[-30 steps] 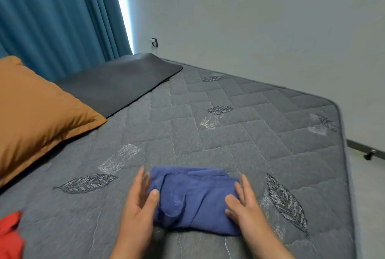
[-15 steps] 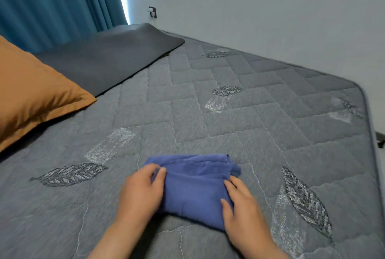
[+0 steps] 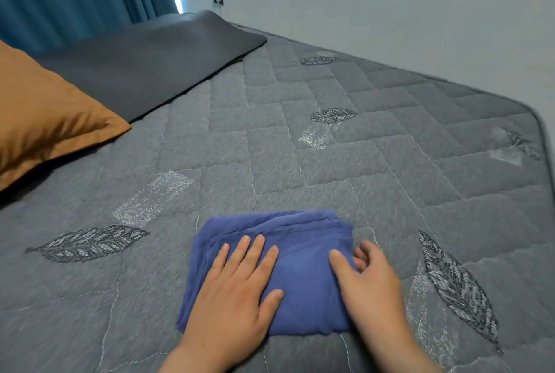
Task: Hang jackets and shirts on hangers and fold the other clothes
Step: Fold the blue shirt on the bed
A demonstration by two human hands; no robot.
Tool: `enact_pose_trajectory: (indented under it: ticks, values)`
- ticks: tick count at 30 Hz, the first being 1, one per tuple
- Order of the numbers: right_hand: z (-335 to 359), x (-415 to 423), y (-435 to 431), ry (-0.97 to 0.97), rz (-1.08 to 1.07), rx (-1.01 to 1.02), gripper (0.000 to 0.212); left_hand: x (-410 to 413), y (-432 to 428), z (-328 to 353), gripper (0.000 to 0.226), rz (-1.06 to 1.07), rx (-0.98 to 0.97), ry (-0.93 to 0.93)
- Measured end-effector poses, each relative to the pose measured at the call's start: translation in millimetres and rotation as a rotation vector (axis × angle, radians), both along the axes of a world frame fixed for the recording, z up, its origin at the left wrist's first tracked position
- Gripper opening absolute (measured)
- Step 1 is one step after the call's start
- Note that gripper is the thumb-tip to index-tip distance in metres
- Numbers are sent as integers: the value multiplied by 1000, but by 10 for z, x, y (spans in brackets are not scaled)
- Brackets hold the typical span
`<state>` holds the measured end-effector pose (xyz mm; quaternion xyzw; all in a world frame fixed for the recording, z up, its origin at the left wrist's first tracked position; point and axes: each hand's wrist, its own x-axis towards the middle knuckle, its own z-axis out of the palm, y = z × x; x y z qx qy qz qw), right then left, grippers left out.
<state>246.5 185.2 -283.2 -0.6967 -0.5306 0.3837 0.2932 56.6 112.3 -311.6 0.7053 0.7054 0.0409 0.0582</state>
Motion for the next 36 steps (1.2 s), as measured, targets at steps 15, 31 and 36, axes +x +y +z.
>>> enact_pose_trajectory:
  ticks: [15, 31, 36]
  values:
    - [134, 16, 12, 529, 113, -301, 19, -112, -12, 338, 60, 801, 88, -857]
    - [745, -537, -158, 445, 804, -309, 50, -401, -179, 393, 53, 589, -138, -2061]
    - [430, -554, -179, 767, 349, -326, 17, -363, -170, 339, 87, 422, -134, -2126]
